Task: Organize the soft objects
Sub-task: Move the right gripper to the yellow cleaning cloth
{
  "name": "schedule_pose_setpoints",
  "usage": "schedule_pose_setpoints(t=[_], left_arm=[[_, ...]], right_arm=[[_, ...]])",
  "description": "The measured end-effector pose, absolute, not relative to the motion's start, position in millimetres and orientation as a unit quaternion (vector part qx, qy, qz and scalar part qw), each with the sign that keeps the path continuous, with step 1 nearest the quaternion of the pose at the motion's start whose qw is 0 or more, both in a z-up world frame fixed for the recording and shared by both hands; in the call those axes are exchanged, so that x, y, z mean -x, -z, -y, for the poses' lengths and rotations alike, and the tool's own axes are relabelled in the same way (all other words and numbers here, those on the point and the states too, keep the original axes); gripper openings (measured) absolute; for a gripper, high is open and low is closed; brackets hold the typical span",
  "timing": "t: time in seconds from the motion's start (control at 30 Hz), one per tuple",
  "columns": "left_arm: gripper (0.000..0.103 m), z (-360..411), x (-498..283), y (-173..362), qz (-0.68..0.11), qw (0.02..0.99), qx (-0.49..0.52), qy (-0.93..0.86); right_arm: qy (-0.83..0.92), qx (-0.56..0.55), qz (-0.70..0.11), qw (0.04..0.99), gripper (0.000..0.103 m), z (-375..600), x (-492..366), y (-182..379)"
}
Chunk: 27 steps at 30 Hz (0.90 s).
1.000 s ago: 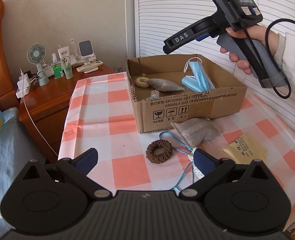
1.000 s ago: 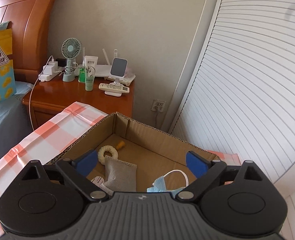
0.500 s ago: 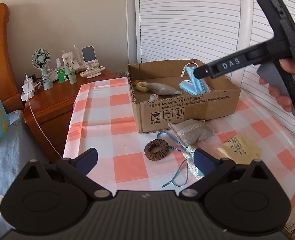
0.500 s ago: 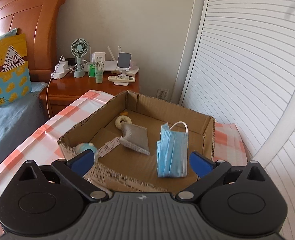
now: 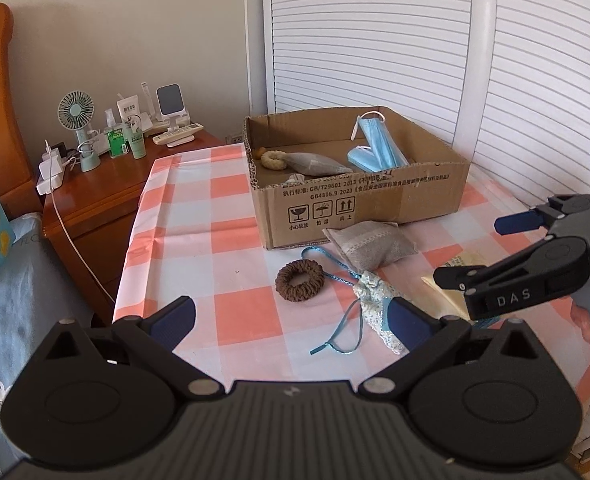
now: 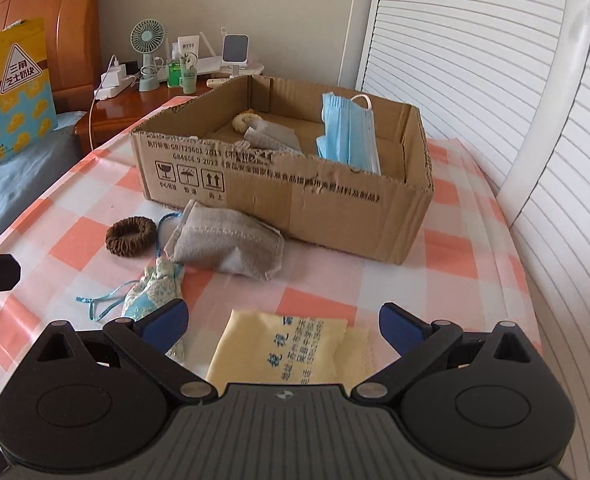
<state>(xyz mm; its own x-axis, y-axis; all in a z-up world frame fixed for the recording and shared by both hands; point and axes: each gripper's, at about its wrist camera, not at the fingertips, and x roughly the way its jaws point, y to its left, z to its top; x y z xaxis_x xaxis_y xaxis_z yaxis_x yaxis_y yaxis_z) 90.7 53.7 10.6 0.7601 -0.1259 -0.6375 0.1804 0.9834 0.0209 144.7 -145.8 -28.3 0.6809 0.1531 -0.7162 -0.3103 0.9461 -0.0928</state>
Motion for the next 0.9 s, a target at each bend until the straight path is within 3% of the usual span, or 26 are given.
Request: schedule_pose_setpoints(t=[0.9], left_arm=[[0.102,-44.5,-130.9,28.8,-0.391,0.916,-0.055,0.074]], right_arm=[[-0.087,0.072,-0.403,0.908,0.103,176.8,-145.1,61.2]])
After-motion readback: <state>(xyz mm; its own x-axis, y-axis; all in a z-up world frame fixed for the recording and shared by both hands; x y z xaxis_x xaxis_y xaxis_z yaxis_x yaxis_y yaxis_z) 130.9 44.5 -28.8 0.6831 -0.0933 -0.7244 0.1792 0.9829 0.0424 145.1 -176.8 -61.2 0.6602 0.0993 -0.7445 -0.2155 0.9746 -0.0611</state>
